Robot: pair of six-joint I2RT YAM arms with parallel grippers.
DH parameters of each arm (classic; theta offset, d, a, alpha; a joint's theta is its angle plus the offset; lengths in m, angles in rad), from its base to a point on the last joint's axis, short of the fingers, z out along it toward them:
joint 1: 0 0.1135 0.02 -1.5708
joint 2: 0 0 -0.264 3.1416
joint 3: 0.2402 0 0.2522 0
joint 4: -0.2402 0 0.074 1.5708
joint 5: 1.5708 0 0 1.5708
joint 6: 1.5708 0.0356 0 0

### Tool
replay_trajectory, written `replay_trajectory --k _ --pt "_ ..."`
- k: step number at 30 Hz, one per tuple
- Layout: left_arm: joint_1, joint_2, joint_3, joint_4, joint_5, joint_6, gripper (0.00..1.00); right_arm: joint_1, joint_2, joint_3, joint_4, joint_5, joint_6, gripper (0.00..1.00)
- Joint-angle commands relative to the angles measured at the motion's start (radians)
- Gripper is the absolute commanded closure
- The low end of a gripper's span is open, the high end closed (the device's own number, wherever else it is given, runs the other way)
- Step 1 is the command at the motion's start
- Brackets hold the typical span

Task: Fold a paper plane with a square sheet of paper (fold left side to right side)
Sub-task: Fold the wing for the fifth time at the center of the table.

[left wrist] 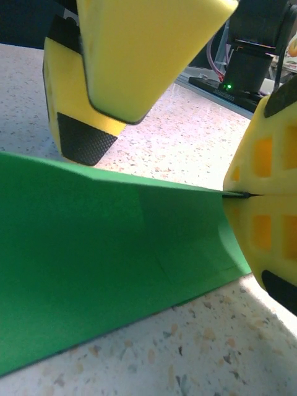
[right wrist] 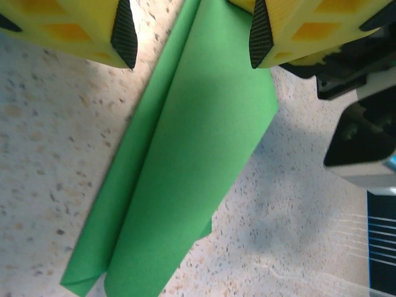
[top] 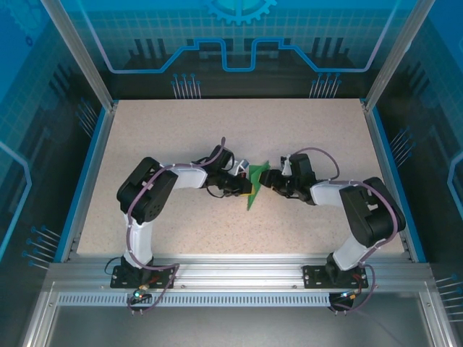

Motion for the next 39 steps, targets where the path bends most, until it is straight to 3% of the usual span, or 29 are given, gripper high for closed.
replay_trajectory --k 1,18,28,39 --pt "0.010 0.017 -0.015 0.035 0.035 -0.023 0.96 0.017 0.035 0.037 -0.006 0.006 0.023 0.48" --pt "0.013 0.034 -0.009 0.030 0.040 -0.032 0.94 0.041 0.136 0.118 -0.145 0.030 0.048 0.51" --pt "0.020 0.003 -0.004 0.000 0.031 -0.012 0.82 0.044 0.169 0.124 -0.195 0.036 0.053 0.52" --pt "0.087 -0.043 -0.022 0.014 0.032 -0.032 0.62 0.043 0.168 0.125 -0.200 0.036 0.049 0.52"
